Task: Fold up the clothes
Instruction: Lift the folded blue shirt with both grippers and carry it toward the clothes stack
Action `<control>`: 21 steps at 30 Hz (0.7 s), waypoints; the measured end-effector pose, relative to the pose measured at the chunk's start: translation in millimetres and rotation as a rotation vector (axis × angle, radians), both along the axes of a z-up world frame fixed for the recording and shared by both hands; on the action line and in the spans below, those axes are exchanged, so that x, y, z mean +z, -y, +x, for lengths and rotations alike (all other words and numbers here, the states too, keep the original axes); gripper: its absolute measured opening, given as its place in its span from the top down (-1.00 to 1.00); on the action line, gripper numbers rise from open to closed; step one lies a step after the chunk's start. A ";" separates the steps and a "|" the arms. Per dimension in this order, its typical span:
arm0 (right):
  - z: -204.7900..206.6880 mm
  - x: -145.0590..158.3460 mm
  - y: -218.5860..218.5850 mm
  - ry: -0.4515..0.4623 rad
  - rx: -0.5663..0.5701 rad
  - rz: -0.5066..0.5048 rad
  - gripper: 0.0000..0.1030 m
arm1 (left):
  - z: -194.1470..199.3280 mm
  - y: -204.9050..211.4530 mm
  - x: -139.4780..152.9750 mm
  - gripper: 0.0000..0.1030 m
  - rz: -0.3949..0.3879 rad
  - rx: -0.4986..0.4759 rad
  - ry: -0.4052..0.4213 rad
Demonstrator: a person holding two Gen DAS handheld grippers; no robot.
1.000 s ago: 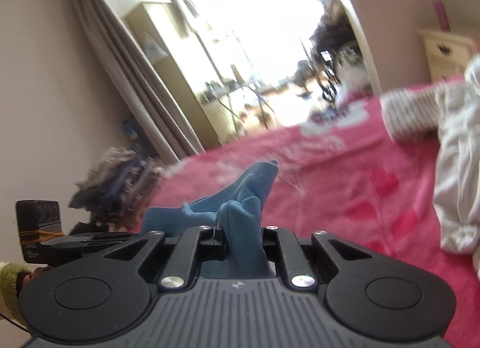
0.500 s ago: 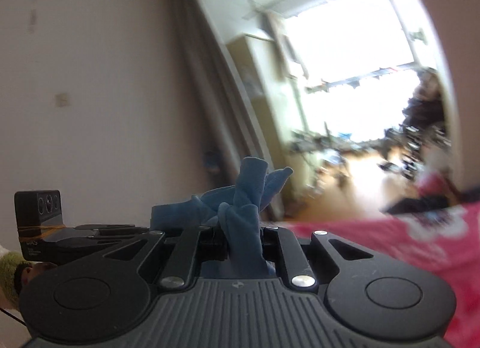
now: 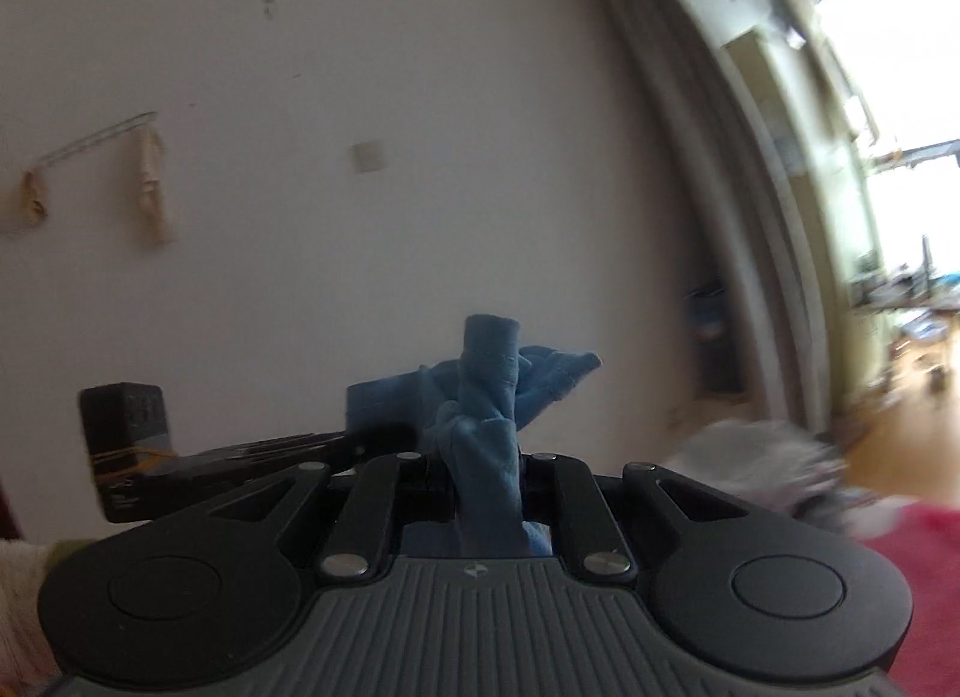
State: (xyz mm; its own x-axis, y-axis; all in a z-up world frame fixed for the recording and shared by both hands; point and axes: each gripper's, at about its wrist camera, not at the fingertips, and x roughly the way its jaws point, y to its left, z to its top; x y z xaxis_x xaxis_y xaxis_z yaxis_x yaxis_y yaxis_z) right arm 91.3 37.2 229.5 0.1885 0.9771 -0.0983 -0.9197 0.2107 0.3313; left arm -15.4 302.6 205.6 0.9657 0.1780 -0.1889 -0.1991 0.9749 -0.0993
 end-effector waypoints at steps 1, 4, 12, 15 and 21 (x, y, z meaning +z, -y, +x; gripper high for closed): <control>-3.5 -4.2 -12.2 -0.015 0.019 0.001 0.75 | -3.6 -8.3 -2.7 0.91 -0.014 0.020 -0.005; -12.7 -21.3 -47.4 -0.071 0.067 0.000 0.75 | -13.4 -30.4 -17.1 0.91 -0.054 0.051 -0.035; -16.1 -101.1 -94.8 -0.275 0.048 -0.052 0.76 | -12.3 -72.1 -89.4 0.91 -0.165 0.041 -0.106; -12.7 -132.7 -104.4 -0.327 0.011 -0.085 0.76 | 6.4 -79.9 -117.1 0.91 -0.197 0.016 -0.155; 13.6 -165.0 -95.3 -0.364 -0.093 -0.128 0.75 | 53.7 -79.1 -128.9 0.91 -0.200 -0.042 -0.187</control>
